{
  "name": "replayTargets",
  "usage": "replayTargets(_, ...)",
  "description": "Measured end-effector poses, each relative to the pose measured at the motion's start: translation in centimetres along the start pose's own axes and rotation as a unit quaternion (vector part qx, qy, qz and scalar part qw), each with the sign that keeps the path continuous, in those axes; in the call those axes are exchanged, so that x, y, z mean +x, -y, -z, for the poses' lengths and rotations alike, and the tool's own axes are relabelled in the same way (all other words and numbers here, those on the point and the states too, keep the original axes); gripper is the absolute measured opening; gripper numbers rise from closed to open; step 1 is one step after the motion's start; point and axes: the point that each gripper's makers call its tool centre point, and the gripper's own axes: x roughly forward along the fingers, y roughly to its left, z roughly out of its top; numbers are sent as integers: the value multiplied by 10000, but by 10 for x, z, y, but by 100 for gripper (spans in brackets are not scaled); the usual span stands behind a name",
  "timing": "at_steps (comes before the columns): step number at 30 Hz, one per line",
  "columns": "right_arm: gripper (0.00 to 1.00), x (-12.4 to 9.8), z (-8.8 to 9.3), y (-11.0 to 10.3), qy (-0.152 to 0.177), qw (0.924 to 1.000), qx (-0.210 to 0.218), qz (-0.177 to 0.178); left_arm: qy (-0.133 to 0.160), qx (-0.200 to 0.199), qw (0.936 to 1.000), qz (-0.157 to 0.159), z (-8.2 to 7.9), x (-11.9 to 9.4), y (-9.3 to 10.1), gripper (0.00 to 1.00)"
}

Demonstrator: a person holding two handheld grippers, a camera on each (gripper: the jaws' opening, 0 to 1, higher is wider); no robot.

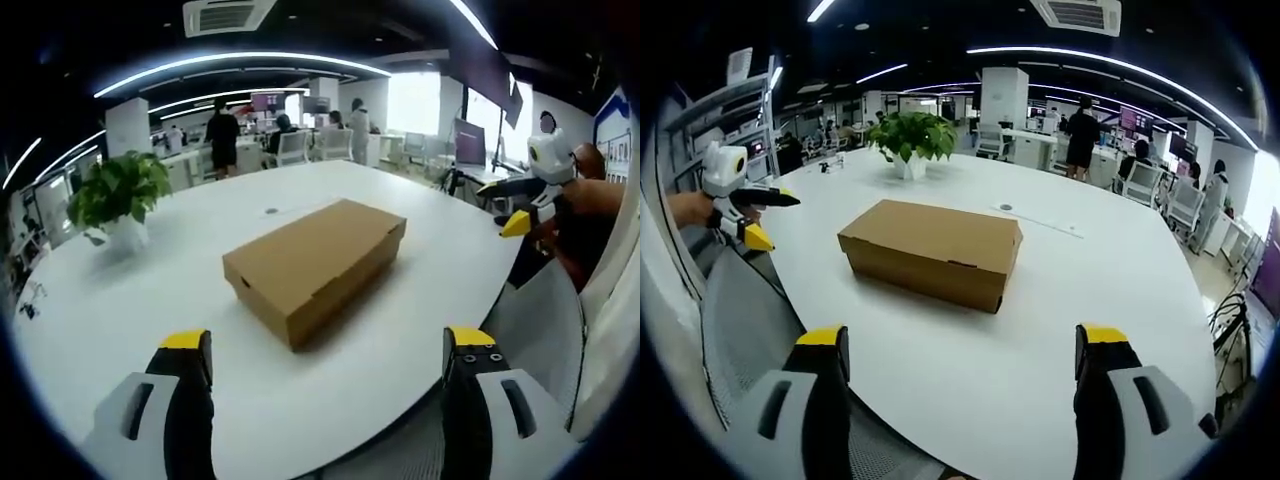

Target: Operate the shoe box by opening the lid, removing the specified soft item, and placing it in the target area until the item is outside and the box remains undamaged.

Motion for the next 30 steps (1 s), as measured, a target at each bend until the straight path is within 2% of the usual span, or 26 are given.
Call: replayTargets(30, 86, 3, -2, 5, -19, 10000, -15, -30, -2, -14, 10000, -4, 5, 8, -5, 98)
